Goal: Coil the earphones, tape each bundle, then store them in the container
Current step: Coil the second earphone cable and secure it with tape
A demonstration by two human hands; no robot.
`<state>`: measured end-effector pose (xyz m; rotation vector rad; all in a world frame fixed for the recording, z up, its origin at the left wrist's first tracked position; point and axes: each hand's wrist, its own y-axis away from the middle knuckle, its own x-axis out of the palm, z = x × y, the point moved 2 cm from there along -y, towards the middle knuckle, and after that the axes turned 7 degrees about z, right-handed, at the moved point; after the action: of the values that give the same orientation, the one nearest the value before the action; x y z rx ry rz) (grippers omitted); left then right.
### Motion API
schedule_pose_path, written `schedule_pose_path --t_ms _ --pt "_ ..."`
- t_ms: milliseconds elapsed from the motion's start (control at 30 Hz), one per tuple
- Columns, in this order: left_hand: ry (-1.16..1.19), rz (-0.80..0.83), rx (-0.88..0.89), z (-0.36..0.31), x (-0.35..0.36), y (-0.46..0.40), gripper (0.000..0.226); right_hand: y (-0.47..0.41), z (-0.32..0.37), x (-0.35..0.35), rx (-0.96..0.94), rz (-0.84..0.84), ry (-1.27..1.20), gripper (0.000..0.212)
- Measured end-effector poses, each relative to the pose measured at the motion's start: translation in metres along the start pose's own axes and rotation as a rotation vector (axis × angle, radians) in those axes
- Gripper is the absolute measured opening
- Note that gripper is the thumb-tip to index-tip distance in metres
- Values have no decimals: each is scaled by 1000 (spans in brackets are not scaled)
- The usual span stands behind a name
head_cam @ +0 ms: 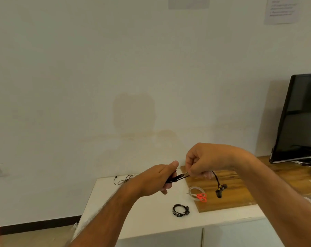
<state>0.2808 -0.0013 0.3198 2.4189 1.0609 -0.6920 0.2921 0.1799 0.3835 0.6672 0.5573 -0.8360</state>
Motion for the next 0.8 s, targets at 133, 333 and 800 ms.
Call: schedule_pose_path --t_ms 133,333,800 --pt "118 132 29 -5 7 6 63 -1 8 -3 -112 -32 132 9" --pt "270 184 107 -13 10 14 44 -10 -4 -5 -275 -109 -46 6" --pt "222 243 76 -21 -4 27 42 -37 -37 23 -328 20 -515 9"
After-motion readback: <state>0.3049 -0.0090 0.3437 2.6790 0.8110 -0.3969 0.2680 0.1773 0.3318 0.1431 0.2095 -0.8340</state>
